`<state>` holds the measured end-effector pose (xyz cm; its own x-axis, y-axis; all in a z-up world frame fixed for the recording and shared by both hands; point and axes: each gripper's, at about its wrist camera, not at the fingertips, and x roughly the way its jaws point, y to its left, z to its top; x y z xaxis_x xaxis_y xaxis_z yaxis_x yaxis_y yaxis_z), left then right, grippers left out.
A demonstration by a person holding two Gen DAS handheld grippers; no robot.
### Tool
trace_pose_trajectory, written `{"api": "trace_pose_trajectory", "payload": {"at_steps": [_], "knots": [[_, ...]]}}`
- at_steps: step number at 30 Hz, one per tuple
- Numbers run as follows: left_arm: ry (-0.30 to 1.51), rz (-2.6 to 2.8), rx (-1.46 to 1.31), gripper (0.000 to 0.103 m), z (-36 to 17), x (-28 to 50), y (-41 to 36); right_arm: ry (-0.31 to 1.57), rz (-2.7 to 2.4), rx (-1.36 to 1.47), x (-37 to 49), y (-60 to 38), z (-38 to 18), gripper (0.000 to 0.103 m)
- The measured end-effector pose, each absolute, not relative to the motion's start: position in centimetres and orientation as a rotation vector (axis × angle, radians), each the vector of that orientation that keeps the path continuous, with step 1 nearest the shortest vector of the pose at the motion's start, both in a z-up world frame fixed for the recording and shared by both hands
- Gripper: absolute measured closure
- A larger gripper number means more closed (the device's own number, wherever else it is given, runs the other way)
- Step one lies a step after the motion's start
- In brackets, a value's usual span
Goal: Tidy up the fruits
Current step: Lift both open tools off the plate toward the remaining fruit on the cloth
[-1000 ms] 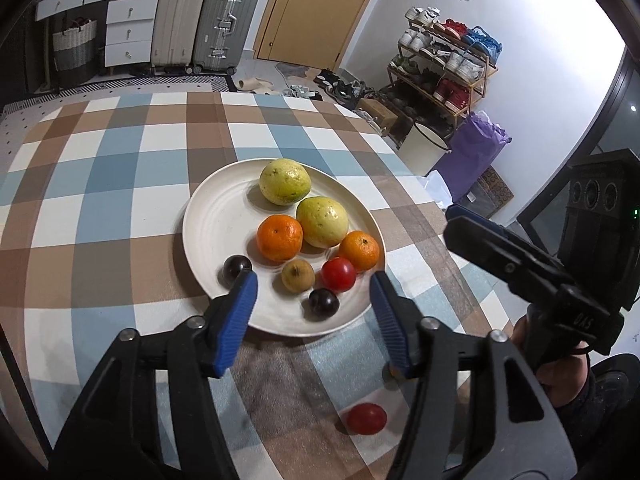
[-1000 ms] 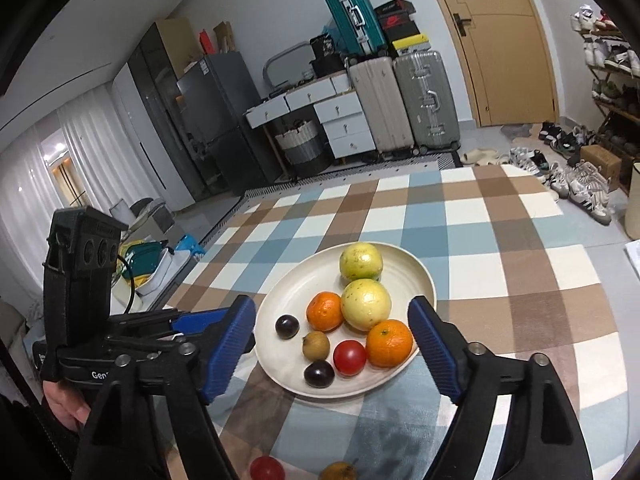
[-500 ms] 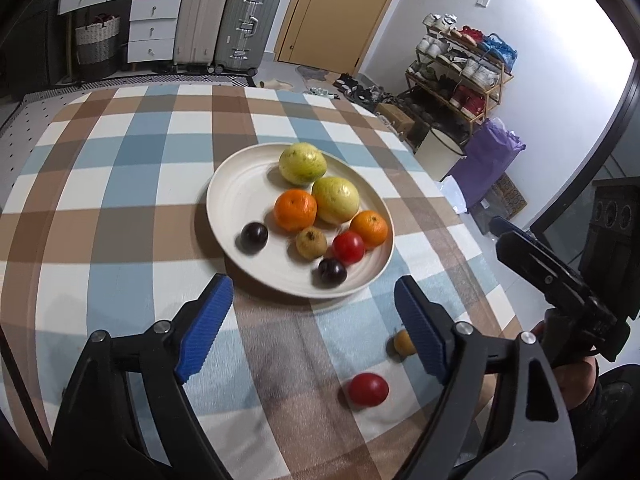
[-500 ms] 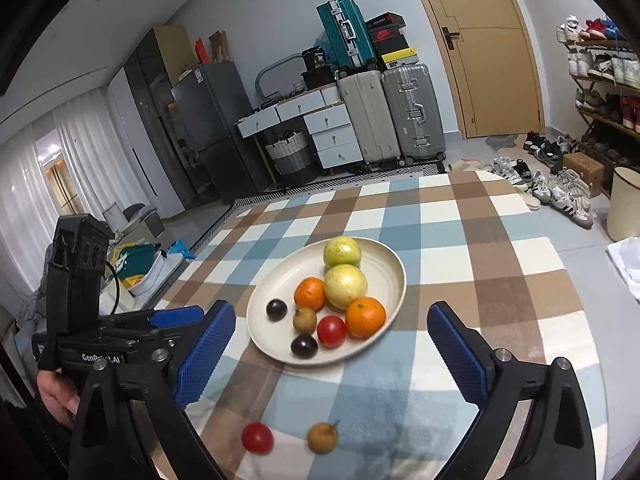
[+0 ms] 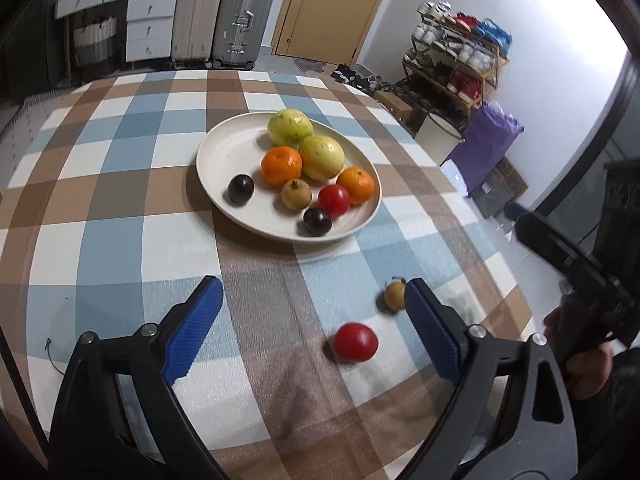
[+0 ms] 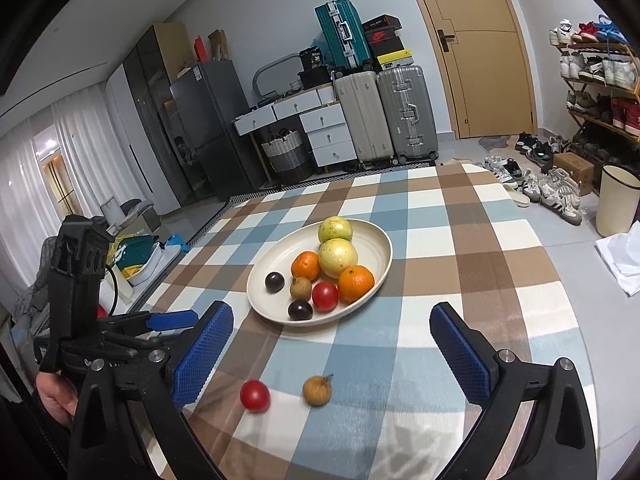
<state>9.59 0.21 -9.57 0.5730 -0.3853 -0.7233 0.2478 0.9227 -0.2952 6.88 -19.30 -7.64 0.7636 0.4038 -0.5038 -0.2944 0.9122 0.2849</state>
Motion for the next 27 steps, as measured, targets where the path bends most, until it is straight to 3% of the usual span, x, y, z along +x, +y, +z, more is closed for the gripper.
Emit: {"api": "trace_pose_trajectory", "payload": {"at_steps": [2,11,23,27], "knots": [[0.896,-0.380,-0.154,0.005,-10.0,9.1,-0.3,0.591,0.386,0.193,6.4,-19.3,-7.7,0.001],[0.928,-0.411,-0.118,0.003,-11.4,8.0,-1.9,0.598,0.389,0.201,5.0,-19.6,-8.4,0.001],[0.975,-0.418,-0.058,0.003,-13.2,8.0,-4.1,0.606,0.405,0.209,4.1,-20.3,-9.0,0.001],[0.988,-0.432,-0.025,0.007,-13.4,7.9,-4.8,0.611,0.410,0.219,4.2,-20.5,-9.3,0.001]]}}
